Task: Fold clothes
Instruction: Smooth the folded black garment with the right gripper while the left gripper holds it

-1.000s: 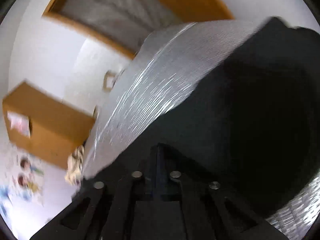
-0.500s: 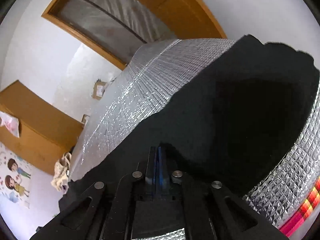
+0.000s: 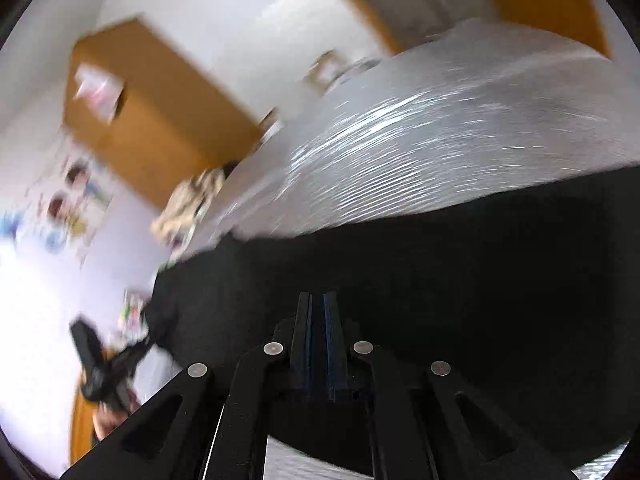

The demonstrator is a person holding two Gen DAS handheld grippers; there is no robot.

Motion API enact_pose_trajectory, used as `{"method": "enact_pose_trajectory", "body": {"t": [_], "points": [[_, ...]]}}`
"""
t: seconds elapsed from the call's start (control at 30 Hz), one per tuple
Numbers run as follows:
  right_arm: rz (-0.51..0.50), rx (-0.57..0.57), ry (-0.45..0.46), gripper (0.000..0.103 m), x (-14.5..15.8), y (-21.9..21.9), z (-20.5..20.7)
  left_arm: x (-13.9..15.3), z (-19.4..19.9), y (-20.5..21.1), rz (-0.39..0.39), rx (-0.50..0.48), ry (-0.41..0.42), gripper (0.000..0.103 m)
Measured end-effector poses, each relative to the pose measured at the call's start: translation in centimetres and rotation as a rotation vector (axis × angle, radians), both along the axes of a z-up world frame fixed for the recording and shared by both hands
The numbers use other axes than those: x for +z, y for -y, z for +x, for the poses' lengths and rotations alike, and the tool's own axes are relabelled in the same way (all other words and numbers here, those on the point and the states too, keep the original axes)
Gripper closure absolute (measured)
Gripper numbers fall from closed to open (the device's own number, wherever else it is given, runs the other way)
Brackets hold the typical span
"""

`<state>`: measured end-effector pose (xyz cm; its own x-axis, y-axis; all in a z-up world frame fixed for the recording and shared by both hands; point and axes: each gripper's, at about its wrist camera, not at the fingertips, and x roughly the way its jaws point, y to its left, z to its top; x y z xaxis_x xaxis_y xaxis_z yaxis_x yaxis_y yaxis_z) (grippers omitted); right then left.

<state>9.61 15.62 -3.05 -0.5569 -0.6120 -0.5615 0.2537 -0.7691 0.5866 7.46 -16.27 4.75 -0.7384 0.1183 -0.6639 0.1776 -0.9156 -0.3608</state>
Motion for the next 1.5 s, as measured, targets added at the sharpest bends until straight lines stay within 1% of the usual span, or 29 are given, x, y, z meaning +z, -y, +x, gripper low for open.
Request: {"method": "enact_pose_trajectory", "body": {"t": [0.13, 0.17, 0.23, 0.27, 0.4, 0.5, 0.53, 0.63, 0.67, 0.7, 0.73, 0.77, 0.8, 0.87, 0.97, 1.07, 1.13, 1.23, 1.27, 1.37, 1.43, 1.5], "points": [[0.082, 0.169, -0.039, 0.081, 0.5, 5.3, 0.6, -0.1, 1.6, 1.0, 0.022, 0.012, -0.021, 0.099], [0.104, 0.212, -0.05, 0.08, 0.5, 6.6, 0.8, 0.0, 1.9, 1.4, 0.027, 0.028, -0.023, 0.098], [0.148, 0.297, -0.074, 0.079, 0.6, 9.1, 1.2, 0.1, 2.2, 2.4, 0.045, 0.061, -0.032, 0.09], [0.169, 0.337, -0.091, 0.079, 0.6, 10.3, 1.4, 0.0, 2.3, 2.9, 0.056, 0.076, -0.032, 0.088], [0.276, 0.474, -0.145, 0.079, 0.2, 14.6, 2.4, -0.3, 2.3, 4.8, 0.092, 0.122, -0.022, 0.084], [0.344, 0.548, -0.163, 0.079, -0.5, 16.9, 3.0, -1.0, 1.9, 5.8, 0.112, 0.141, -0.008, 0.083], [0.366, 0.561, -0.171, 0.079, -0.7, 17.4, 3.2, -1.1, 1.8, 6.0, 0.126, 0.142, -0.015, 0.083], [0.423, 0.591, -0.204, 0.079, -0.8, 18.4, 3.7, -1.2, 1.6, 6.1, 0.124, 0.133, -0.015, 0.083], [0.437, 0.598, -0.214, 0.08, -0.8, 18.5, 4.0, -1.2, 1.5, 6.2, 0.124, 0.128, -0.014, 0.083], [0.451, 0.6, -0.223, 0.084, -0.8, 18.7, 4.1, -1.2, 1.5, 6.3, 0.121, 0.126, -0.013, 0.085], [0.461, 0.6, -0.23, 0.096, -0.8, 19.1, 4.0, -1.2, 1.5, 6.4, 0.118, 0.124, -0.012, 0.093], [0.465, 0.6, -0.237, 0.098, -0.7, 19.5, 3.8, -1.2, 1.6, 6.6, 0.128, 0.123, -0.017, 0.097], [0.469, 0.6, -0.243, 0.1, -0.5, 20.0, 3.6, -1.2, 1.7, 6.8, 0.138, 0.122, -0.022, 0.099], [0.471, 0.603, -0.262, 0.101, -0.1, 20.3, 3.7, -1.2, 2.0, 7.3, 0.158, 0.12, -0.032, 0.101], [0.451, 0.611, -0.287, 0.101, 0.8, 20.0, 4.0, -0.4, 3.1, 7.4, 0.156, 0.11, -0.075, 0.101], [0.437, 0.641, -0.307, 0.101, 1.5, 19.6, 4.7, -0.1, 3.7, 7.5, 0.128, 0.1, -0.089, 0.101], [0.453, 0.678, -0.287, 0.101, 0.8, 19.9, 4.9, -0.9, 3.7, 7.9, 0.137, 0.104, -0.063, 0.101], [0.487, 0.704, -0.238, 0.1, -0.6, 20.4, 4.7, -2.1, 3.7, 8.4, 0.184, 0.102, -0.042, 0.101], [0.475, 0.704, -0.234, 0.097, -0.5, 20.2, 4.6, -2.1, 3.8, 8.4, 0.189, 0.1, -0.043, 0.101], [0.444, 0.705, -0.209, 0.096, 0.2, 19.7, 4.2, -2.0, 4.0, 8.6, 0.207, 0.092, -0.031, 0.101], [0.386, 0.672, -0.202, 0.096, 1.1, 18.8, 3.6, -1.6, 4.5, 8.6, 0.202, 0.098, -0.027, 0.101], [0.32, 0.618, -0.189, 0.096, 2.0, 18.0, 2.6, -0.3, 5.0, 8.3, 0.183, 0.098, -0.062, 0.101]]}}
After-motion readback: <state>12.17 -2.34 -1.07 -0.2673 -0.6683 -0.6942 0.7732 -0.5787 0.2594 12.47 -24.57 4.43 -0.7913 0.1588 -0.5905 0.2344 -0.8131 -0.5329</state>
